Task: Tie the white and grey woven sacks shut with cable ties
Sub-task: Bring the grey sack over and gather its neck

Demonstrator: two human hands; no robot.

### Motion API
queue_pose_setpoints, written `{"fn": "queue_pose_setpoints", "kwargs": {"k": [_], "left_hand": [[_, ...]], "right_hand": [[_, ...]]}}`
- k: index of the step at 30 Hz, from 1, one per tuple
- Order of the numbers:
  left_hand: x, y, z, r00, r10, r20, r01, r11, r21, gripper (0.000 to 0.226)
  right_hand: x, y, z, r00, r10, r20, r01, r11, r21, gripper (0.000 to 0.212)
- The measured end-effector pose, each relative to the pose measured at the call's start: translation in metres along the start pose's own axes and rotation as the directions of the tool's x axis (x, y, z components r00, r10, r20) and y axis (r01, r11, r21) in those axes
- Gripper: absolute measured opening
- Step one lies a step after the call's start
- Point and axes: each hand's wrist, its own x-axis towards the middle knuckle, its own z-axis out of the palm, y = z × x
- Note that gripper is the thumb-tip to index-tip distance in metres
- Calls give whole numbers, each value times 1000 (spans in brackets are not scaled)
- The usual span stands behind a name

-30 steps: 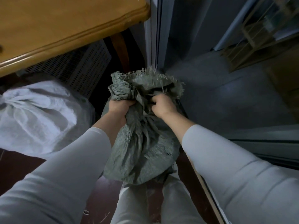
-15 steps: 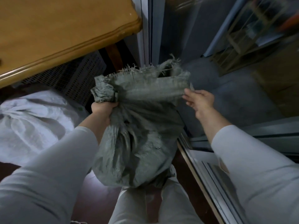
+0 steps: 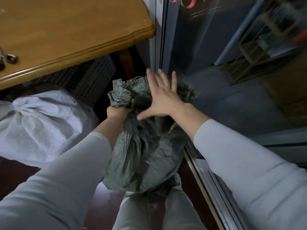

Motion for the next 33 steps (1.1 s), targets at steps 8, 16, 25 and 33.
{"fn": "queue_pose_setpoints", "kwargs": {"k": [8, 16, 25, 33], "left_hand": [[2, 0, -8, 999, 14, 48, -18, 996, 93, 44], [0, 6, -1, 993, 52, 108, -63, 993, 96, 41], [2, 12, 5, 952, 209, 225, -259, 939, 226, 49], [7, 2, 27, 865, 149, 479, -304, 916, 264, 62]], "right_hand": [[-2, 26, 17, 957, 237, 167, -277, 916, 291, 24], [4, 0, 32, 946, 234, 224, -298, 902, 314, 75], [18, 33, 2, 984, 179, 1, -137, 751, 646, 45], [34, 21, 18, 995, 98, -2, -76, 788, 611, 38]]}}
